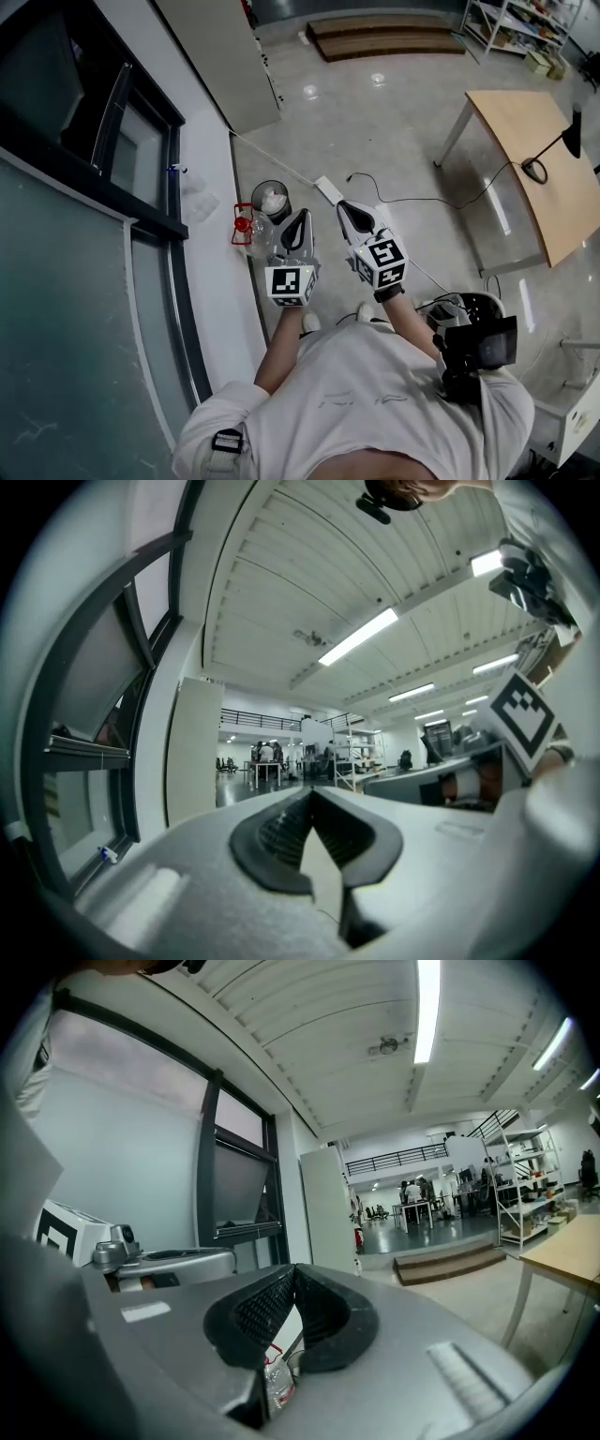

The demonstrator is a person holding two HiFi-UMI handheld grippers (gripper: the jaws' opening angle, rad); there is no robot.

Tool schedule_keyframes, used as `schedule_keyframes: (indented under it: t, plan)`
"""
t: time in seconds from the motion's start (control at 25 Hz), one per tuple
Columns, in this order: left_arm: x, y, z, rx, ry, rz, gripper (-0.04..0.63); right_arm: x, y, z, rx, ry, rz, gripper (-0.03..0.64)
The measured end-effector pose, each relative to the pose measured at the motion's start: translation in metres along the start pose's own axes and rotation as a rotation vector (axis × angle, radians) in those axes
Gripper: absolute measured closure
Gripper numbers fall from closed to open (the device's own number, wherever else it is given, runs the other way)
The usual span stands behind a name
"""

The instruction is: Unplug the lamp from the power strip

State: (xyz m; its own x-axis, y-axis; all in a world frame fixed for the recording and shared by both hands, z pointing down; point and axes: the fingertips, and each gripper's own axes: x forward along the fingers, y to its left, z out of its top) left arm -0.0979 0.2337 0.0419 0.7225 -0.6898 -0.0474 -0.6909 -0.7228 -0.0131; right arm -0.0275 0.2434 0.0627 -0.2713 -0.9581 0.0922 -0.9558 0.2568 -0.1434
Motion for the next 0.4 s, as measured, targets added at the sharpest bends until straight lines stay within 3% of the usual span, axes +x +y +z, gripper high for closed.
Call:
schedule_keyframes:
  t: [0.4]
  plan:
    - [-0.041,0.036,0.001,-0.025,-0.017,0.023,0.592,0.008,0.041,-0.009,-0.02,0.022,-0.006,0.607]
